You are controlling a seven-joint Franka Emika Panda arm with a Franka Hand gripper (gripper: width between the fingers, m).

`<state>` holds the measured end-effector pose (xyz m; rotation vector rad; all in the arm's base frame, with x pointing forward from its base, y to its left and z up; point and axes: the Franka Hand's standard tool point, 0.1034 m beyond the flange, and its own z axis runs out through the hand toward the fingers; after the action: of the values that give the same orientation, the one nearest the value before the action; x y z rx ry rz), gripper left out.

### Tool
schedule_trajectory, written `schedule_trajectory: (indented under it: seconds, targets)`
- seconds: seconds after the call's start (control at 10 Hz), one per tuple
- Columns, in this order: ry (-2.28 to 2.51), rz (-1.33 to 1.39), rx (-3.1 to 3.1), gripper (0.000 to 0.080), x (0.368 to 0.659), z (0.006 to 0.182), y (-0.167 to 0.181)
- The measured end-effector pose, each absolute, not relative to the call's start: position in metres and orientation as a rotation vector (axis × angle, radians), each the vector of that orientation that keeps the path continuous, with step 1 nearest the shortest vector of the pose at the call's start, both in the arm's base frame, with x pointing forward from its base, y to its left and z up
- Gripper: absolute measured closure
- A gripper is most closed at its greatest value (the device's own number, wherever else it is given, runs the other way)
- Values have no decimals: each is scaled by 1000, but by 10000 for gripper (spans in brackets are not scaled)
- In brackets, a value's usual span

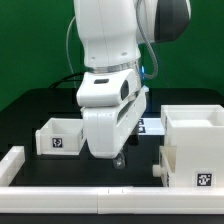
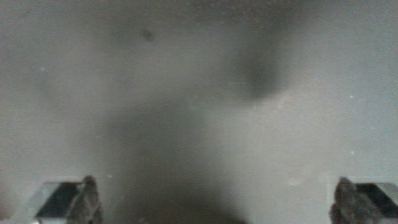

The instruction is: Assemble drawer

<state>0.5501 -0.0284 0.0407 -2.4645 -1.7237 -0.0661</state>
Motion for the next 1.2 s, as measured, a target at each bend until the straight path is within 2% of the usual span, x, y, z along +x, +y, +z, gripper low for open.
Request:
schedule_trajectory:
  seconds: [0.2, 0.3, 0.8, 1.1, 1.2]
  targets:
    - [-1727, -69, -2505, 150, 511, 67, -54]
    - [-1672, -81, -2540, 150, 497, 70, -64]
    - [-1638, -80, -2554, 150, 497, 67, -68]
    - [-1954, -68, -2305, 150, 450, 65, -111]
    - [-1948, -66, -2308, 150, 446, 65, -118]
